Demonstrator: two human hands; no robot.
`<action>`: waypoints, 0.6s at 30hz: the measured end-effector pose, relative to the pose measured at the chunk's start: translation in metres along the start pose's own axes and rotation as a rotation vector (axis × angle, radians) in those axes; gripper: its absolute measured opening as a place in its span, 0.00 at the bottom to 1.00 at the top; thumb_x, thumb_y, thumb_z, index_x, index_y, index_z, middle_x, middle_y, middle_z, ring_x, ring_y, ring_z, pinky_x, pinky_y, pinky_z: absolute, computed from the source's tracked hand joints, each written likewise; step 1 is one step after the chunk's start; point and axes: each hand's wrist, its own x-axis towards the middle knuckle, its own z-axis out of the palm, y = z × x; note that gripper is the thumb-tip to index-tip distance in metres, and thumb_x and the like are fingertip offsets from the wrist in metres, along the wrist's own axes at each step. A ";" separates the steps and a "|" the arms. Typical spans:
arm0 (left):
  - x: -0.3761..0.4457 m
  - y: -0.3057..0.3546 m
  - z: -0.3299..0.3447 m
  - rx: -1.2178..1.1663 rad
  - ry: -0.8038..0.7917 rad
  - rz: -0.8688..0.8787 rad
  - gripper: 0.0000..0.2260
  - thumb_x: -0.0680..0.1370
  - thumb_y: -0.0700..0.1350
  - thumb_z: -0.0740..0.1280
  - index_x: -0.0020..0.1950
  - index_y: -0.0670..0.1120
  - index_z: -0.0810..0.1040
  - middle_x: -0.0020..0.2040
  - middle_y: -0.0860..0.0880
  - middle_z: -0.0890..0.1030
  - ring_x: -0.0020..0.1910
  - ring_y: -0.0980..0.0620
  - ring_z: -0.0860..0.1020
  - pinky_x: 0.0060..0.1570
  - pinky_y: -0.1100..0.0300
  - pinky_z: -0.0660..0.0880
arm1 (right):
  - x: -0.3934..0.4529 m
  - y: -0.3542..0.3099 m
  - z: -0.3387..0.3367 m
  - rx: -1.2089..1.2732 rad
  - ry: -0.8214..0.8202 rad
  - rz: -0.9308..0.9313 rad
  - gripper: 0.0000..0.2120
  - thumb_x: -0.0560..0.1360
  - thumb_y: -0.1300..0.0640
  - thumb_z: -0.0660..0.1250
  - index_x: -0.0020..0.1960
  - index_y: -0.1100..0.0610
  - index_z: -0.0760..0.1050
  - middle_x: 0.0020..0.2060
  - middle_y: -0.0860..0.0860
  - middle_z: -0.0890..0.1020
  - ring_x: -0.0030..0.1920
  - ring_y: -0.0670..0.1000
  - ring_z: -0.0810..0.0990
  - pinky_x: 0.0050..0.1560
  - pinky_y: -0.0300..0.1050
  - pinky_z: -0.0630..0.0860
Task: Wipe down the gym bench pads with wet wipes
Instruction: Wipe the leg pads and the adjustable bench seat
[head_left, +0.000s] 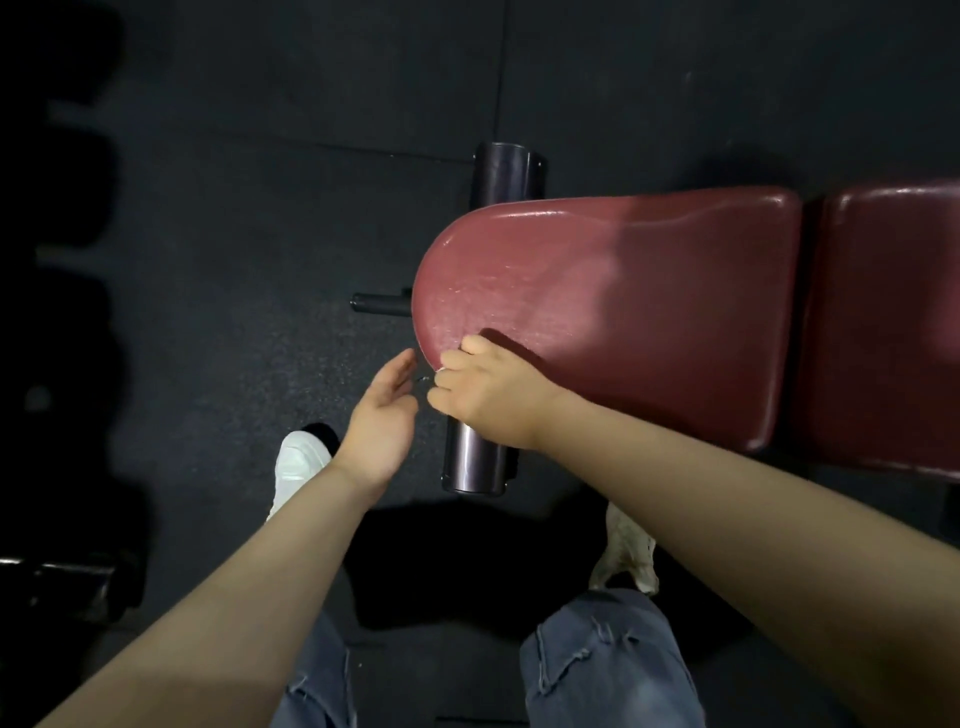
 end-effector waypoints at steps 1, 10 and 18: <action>0.002 0.000 -0.002 -0.021 0.007 -0.009 0.27 0.81 0.33 0.53 0.77 0.51 0.63 0.74 0.55 0.68 0.73 0.58 0.66 0.74 0.57 0.61 | 0.008 0.004 -0.004 -0.002 -0.041 -0.018 0.09 0.71 0.66 0.62 0.37 0.55 0.76 0.29 0.48 0.73 0.36 0.52 0.72 0.43 0.46 0.62; 0.005 -0.004 -0.014 -0.090 -0.022 -0.087 0.23 0.83 0.36 0.54 0.75 0.52 0.66 0.72 0.54 0.70 0.72 0.56 0.67 0.76 0.53 0.60 | 0.093 0.110 -0.039 0.016 -0.080 0.831 0.08 0.75 0.55 0.62 0.51 0.51 0.77 0.49 0.49 0.82 0.55 0.55 0.74 0.55 0.50 0.63; 0.009 0.007 -0.013 0.037 -0.052 -0.048 0.30 0.79 0.30 0.56 0.78 0.55 0.62 0.75 0.55 0.66 0.73 0.57 0.65 0.74 0.57 0.60 | 0.008 0.031 -0.029 0.028 -0.359 -0.127 0.10 0.69 0.61 0.67 0.44 0.47 0.75 0.29 0.44 0.68 0.35 0.51 0.69 0.39 0.47 0.54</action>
